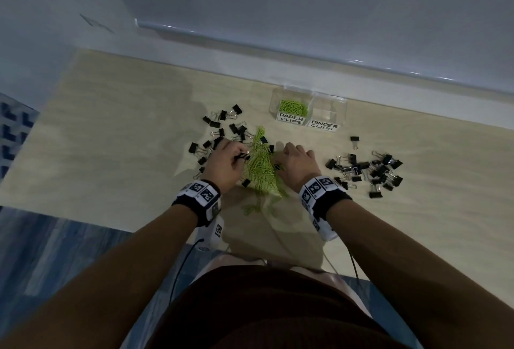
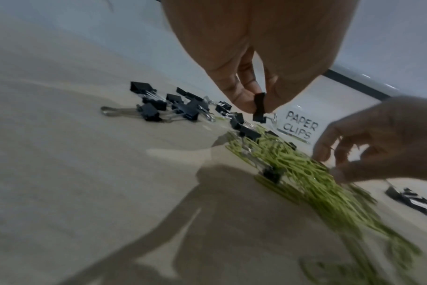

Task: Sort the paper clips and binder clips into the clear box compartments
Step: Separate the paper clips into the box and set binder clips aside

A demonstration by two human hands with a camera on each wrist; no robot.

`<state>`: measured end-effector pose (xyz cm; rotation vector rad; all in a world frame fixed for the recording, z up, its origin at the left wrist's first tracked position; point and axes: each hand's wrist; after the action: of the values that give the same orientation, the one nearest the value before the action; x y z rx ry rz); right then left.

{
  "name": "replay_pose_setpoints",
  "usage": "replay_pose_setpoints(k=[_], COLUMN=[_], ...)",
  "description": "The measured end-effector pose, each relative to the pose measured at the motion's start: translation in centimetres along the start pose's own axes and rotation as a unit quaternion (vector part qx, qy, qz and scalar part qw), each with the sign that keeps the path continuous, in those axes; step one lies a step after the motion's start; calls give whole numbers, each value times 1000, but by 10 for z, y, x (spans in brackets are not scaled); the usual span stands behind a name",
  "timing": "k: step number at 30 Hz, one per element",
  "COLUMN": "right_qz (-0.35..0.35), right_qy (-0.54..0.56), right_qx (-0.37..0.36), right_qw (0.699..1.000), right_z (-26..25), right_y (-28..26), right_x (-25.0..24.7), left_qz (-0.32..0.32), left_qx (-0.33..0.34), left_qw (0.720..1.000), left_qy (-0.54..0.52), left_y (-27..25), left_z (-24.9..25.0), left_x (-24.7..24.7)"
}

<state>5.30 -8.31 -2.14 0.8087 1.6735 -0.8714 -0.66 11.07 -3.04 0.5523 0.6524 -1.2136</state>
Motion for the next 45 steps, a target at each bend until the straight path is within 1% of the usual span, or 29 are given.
replay_pose_setpoints(k=[2,4,7,9,10,12,14,16,18,20,22,24,25,26,28,32,34,35,37,39,40,41,43,44,45], right_qz=[-1,0,15,53,79,114,105,85,82,56,7,-38,-49,-49,-27,25,53,67,88,88,92,99,118,127,142], right_qy=[10,26,79,134,155,161,140,117,109,114,111,80,60,47,52,125,167,189,253,328,361,391,448,469,481], right_qx=[11,22,44,76,93,127,151,134,85,40,1,-19,-22,-23,-8,6,18,36,106,197,232,255,276,280,277], right_qw=[1000,999,996,987,980,972,973,980,987,991,994,996,997,997,998,992,984,979,958,920,899,879,842,828,820], right_z=[6,12,21,31,38,51,59,59,48,30,11,-4,-9,-12,-12,-1,9,14,24,32,35,39,47,51,54], right_y=[-2,-4,-11,-18,-21,-27,-30,-30,-26,-20,-12,-5,-3,-2,-2,-8,-12,-13,-14,-16,-15,-13,-5,3,12], right_x=[1,1,-1,0,1,3,2,1,-2,-5,-6,-2,-1,1,4,7,7,6,3,-4,-7,-11,-24,-33,-42], left_qz=[28,40,33,18,1,-57,-129,-184,-203,-202,-194,-182,-177,-173,-173,-188,-188,-182,-160,-132,-119,-107,-82,-65,-49], left_qx=[-12,-5,45,81,93,111,121,120,112,102,96,99,104,111,132,160,156,140,76,13,-5,-19,-30,-32,-35], left_qw=[999,998,989,985,984,982,974,962,957,956,958,960,960,958,953,946,950,957,978,991,993,994,994,995,995], left_qy=[12,48,140,154,150,139,141,161,176,185,186,189,192,198,208,209,196,178,110,29,-3,-29,-60,-72,-84], left_y=[4,8,5,0,-3,-6,-6,-5,-2,1,5,8,9,11,14,20,23,25,30,40,46,54,72,83,94], left_z=[-9,-22,-32,-25,-19,-8,2,11,17,21,22,24,26,27,30,31,31,33,36,43,47,52,63,69,76], left_x=[-8,-14,-17,-13,-11,-4,5,12,18,22,25,26,26,25,25,26,25,24,23,20,19,19,20,22,24])
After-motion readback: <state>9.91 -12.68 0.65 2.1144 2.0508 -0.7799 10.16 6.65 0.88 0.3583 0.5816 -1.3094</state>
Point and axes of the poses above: each hand's wrist, its own y-axis towards the middle knuckle, its own x-axis out of the palm, z = x × y, and after that the axes turned 12 degrees about z, right-handed
